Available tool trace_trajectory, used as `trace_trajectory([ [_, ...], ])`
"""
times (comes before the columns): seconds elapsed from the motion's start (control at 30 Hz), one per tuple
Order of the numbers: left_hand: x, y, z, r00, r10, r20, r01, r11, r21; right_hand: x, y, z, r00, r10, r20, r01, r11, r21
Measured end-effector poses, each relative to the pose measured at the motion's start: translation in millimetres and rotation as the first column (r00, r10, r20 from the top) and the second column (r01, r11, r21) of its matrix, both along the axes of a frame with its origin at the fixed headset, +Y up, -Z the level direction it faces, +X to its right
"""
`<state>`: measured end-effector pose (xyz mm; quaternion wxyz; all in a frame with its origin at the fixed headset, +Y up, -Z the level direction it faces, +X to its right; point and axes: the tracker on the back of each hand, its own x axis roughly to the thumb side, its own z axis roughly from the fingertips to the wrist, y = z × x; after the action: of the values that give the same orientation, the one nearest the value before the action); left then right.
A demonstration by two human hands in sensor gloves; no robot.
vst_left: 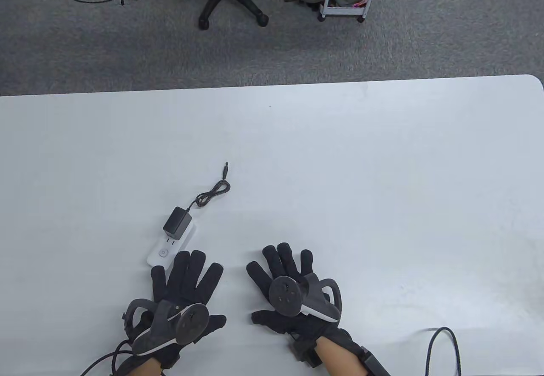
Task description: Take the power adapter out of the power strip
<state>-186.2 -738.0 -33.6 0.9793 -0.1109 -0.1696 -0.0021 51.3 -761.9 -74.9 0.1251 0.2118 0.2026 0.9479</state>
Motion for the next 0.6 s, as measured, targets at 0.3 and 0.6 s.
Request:
trace_trajectory([
  [0.3, 0.2, 0.8, 0.4, 1.000, -0.012, -0.003, 0.012, 1.000, 0.001, 4.7, 6.3, -1.0, 0.999, -0.036, 0.035, 0.036, 0.999, 0.022],
  [0.6, 0.9, 0.3, -0.2, 1.000, -0.009, 0.007, 0.009, 1.000, -0.014, 4.1, 3.2, -2.7, 0.999, -0.035, 0.040, 0.035, 0.999, 0.000],
])
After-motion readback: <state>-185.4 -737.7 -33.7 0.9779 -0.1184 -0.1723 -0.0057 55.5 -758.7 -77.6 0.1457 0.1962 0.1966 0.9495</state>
